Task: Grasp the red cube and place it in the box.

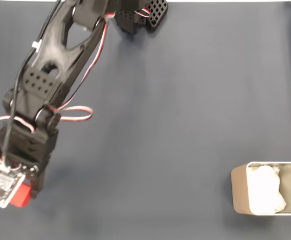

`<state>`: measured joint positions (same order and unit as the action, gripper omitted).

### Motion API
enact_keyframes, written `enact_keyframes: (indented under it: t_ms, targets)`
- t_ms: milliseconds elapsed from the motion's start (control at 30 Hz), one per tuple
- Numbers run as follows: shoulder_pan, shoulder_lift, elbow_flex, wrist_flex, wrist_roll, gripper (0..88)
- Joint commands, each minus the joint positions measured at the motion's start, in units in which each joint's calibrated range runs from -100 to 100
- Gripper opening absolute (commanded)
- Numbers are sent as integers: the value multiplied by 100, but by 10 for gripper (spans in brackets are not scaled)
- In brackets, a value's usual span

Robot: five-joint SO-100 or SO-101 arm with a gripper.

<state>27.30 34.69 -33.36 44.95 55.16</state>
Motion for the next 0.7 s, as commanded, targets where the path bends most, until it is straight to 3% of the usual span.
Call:
enact_keyframes:
  t_ms: [0,300,667]
  targets:
    - [-287,-1606,836,30,-54,0]
    - [-1288,-3426,2470,-3,-200,0]
    - [-2837,-3738,2406,-3,-303,0]
